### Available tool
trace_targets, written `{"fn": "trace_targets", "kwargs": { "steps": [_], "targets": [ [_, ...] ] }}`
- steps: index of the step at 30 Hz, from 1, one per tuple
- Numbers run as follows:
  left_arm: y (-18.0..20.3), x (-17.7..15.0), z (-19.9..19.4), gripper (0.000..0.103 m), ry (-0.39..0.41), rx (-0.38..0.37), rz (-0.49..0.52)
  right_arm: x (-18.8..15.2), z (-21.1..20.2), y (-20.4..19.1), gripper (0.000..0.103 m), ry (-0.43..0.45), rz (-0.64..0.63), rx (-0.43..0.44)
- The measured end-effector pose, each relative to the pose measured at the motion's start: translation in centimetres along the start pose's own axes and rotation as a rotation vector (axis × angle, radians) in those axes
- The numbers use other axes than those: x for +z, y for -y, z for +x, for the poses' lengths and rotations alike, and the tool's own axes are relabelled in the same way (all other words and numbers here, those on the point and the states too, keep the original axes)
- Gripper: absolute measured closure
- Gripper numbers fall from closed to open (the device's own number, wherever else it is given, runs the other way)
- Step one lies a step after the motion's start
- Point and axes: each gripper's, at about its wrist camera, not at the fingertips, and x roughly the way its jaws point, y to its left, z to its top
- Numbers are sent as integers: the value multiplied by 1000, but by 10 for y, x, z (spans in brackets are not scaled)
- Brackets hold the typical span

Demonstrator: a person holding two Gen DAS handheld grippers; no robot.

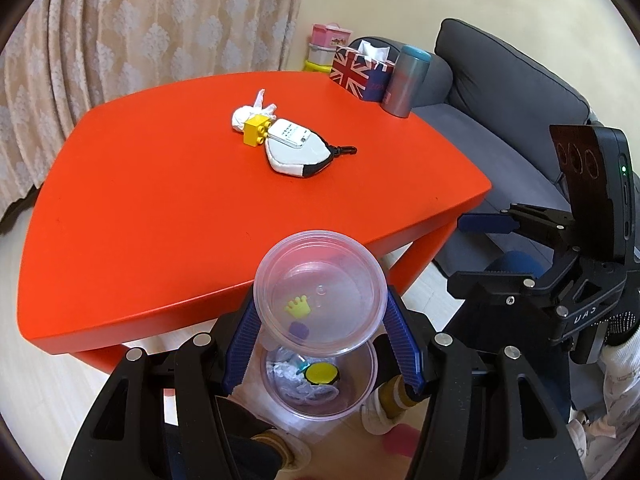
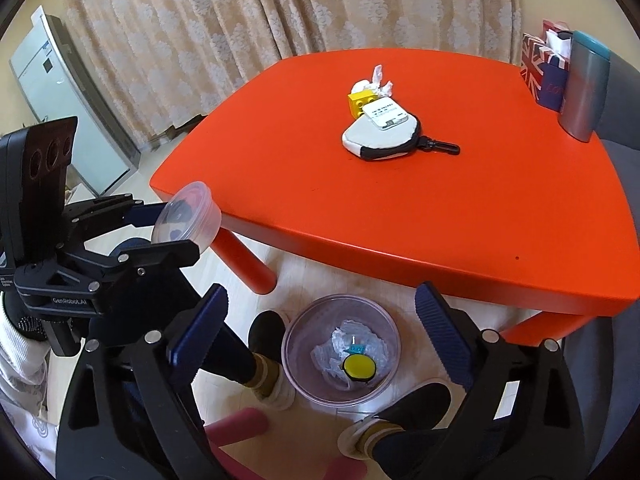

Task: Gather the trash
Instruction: 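Carry the container and bowl over the bin and open both grippers, then move the right gripper back to the white card on the pouch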

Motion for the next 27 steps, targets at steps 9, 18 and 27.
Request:
{"fn": "trace_targets", "kwargs": {
  "steps": [9, 18, 27],
  "targets": [
    [5, -1, 5, 44, -7, -3, 8, -2, -8, 1, 9, 19, 5, -21],
    [16, -2, 14, 44, -24, -22, 25, -4, -18, 8, 9, 44, 19, -39],
    [19, 0, 14, 11, 8, -43, 19, -5, -23, 18, 9, 55, 44, -58]
  ]
}}
